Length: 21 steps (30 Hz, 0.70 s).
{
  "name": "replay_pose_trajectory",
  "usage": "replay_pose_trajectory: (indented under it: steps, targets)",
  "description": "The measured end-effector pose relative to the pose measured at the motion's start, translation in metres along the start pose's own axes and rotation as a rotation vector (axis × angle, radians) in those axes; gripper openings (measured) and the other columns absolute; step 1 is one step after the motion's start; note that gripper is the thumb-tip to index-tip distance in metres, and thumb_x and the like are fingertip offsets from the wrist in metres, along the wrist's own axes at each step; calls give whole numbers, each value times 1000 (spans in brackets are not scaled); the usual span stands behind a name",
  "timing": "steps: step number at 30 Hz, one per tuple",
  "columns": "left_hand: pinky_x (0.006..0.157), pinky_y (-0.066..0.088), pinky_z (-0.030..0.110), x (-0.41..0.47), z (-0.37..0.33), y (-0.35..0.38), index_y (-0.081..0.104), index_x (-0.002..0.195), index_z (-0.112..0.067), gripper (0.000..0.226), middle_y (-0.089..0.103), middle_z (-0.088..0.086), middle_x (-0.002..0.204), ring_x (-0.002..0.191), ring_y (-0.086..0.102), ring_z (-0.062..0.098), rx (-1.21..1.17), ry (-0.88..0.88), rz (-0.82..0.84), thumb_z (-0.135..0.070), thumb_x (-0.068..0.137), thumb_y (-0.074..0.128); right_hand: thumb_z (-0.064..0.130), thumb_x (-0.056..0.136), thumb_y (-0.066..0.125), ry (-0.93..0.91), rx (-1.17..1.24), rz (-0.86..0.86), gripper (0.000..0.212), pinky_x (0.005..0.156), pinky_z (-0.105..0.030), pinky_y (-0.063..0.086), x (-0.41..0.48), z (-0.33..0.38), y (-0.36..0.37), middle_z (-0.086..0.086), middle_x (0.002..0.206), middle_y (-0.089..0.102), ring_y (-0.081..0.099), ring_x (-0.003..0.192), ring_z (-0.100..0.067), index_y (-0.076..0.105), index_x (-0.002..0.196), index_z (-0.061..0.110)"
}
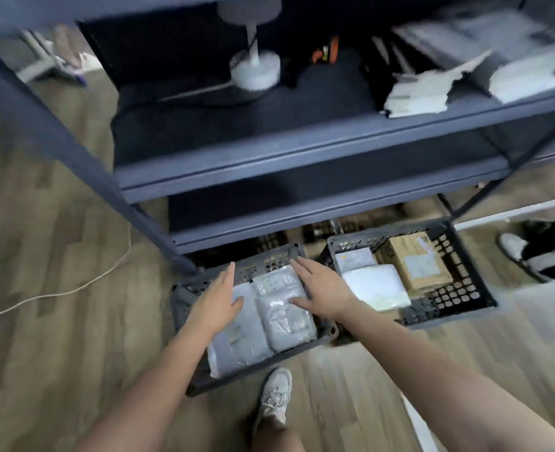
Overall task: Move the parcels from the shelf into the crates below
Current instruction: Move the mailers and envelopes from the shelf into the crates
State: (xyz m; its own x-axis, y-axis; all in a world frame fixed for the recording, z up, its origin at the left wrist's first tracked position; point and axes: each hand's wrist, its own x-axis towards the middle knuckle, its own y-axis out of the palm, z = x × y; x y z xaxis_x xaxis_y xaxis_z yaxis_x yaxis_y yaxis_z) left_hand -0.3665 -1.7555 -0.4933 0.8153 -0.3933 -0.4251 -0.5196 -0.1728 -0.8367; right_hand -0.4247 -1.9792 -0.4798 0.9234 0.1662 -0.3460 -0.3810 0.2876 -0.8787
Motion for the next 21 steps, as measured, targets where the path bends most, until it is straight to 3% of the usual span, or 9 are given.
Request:
replay_pose_trajectory:
  steps: [4,9,16,21]
  targets:
    - [100,41,33,-55,-43,-112,0,152,-17,72,14,2,159,136,37,22,11,53,-132,-31,98,45,45,94,49,9,-15,-69,78,114,-28,20,-50,42,-115,-5,159,13,17,145,-18,8,152,14]
    - [103,40,35,-95,-91,-229,3,152,-16,70,14,3,158,138,35,22,33,107,-290,-32,98,44,45,96,45,3,-92,-197,74,113,-29,25,-88,73,-230,-2,159,16,20,144,-18,7,152,17]
    - [106,36,32,-118,-135,-330,24,149,-14,58,28,2,154,136,35,19,183,218,-515,-34,98,42,41,98,41,-1,-129,-366,68,111,-29,29,-99,92,-324,-1,158,16,21,144,-18,6,153,20]
    - [104,36,35,-103,-148,-383,24,148,-14,58,31,2,152,134,38,22,213,223,-593,-35,97,42,40,98,42,5,-154,-451,68,113,-29,27,-79,94,-366,-2,157,19,22,143,-18,8,152,16]
